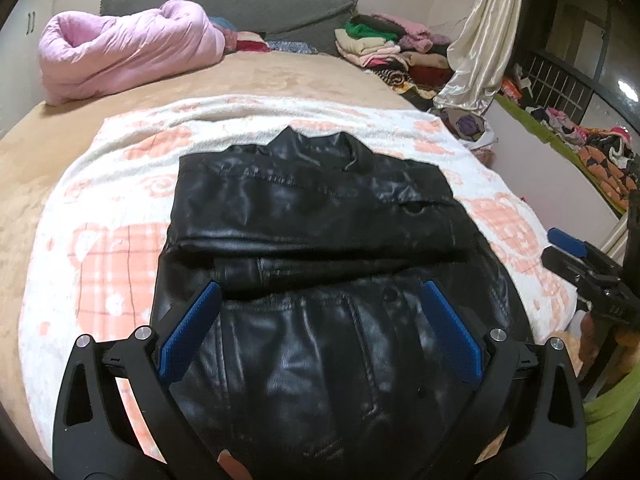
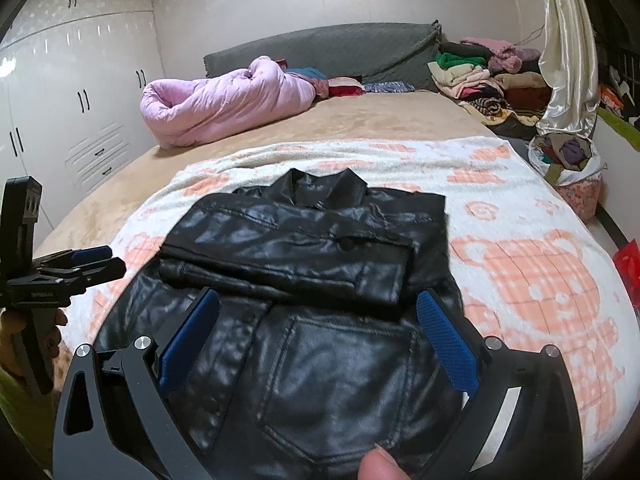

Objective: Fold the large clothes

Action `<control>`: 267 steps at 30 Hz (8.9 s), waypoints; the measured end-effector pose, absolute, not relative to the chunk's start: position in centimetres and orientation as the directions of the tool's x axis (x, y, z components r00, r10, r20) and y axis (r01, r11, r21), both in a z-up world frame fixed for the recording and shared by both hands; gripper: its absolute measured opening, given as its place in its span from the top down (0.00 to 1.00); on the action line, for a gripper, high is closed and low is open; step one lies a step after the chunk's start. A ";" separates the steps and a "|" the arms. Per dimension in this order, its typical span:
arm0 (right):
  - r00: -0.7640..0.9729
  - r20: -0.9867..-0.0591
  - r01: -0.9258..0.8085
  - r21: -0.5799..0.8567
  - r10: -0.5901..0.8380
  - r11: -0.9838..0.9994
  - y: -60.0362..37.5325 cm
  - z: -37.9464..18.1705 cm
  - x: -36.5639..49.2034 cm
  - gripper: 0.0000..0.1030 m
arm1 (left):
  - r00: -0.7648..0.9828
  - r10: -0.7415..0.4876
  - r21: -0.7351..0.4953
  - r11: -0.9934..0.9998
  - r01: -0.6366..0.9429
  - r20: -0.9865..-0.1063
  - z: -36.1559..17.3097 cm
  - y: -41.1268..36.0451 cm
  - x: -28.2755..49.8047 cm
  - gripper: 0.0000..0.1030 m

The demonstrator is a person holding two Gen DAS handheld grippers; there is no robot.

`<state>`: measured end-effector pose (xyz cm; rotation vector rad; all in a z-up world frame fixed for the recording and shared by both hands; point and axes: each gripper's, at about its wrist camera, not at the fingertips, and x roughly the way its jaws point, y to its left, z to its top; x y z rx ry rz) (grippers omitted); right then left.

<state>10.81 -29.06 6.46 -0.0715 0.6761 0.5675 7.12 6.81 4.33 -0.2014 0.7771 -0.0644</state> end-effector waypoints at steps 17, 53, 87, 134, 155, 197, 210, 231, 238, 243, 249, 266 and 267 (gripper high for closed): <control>0.591 -0.710 -0.493 0.058 0.383 0.868 -33.2 1.7 8.4 0.04 | 0.598 -0.037 -0.160 0.975 -0.155 -0.801 -0.7 9.8 2.8 0.09; 0.350 -0.838 -0.492 0.216 0.418 0.844 -38.8 -3.6 6.1 0.04 | 0.497 -0.166 -0.312 0.923 -0.227 -0.852 -6.8 13.9 -5.0 0.47; 0.498 -0.516 -0.530 0.455 0.697 0.715 -40.8 6.1 10.6 0.90 | 0.731 -0.158 -0.351 0.929 -0.119 -0.664 4.1 14.5 0.1 0.93; 0.600 -0.542 -0.384 0.449 0.588 0.806 -34.8 3.9 27.9 0.89 | 0.687 -0.029 -0.236 0.949 -0.209 -0.726 2.0 16.9 16.6 0.92; 0.556 -0.655 -0.329 0.393 0.512 0.859 -32.9 0.0 34.1 0.84 | 0.667 -0.054 -0.277 0.932 -0.232 -0.743 -0.7 20.0 20.3 0.84; 0.726 -0.549 -0.371 0.193 0.413 0.908 -32.2 4.3 37.3 0.88 | 0.780 0.155 -0.045 0.972 -0.229 -0.606 4.1 19.7 23.8 0.94; 0.645 -0.718 -0.279 0.098 0.262 0.955 -29.6 -3.6 41.6 0.86 | 0.665 0.155 -0.025 0.967 -0.254 -0.731 -2.2 21.2 27.5 0.89; 0.588 -0.752 -0.204 0.219 0.298 0.954 -31.3 -5.5 41.4 0.68 | 0.637 0.290 0.139 0.951 -0.277 -0.714 -3.2 19.2 26.8 0.75; 0.584 -0.751 -0.140 0.282 0.309 0.949 -33.5 -4.8 40.8 0.33 | 0.635 0.314 0.156 0.943 -0.293 -0.706 -2.5 19.1 26.2 0.55; 0.578 -0.739 -0.168 0.309 0.348 0.936 -34.6 -3.7 39.0 0.22 | 0.644 0.289 0.122 0.949 -0.291 -0.708 -1.9 19.2 25.5 0.36; 0.543 -0.736 -0.247 0.321 0.405 0.914 -34.4 -2.4 36.4 0.15 | 0.676 0.192 -0.020 0.956 -0.293 -0.712 -0.2 20.1 23.4 0.19; 0.353 -0.714 -0.270 0.540 0.604 0.797 -35.6 -5.6 33.7 0.66 | 0.590 -0.137 -0.337 0.910 -0.243 -0.796 -4.0 19.6 20.3 0.59; 0.356 -0.713 -0.269 0.541 0.605 0.797 -35.7 -5.4 33.4 0.67 | 0.592 -0.130 -0.328 0.914 -0.240 -0.795 -3.8 19.3 20.0 0.63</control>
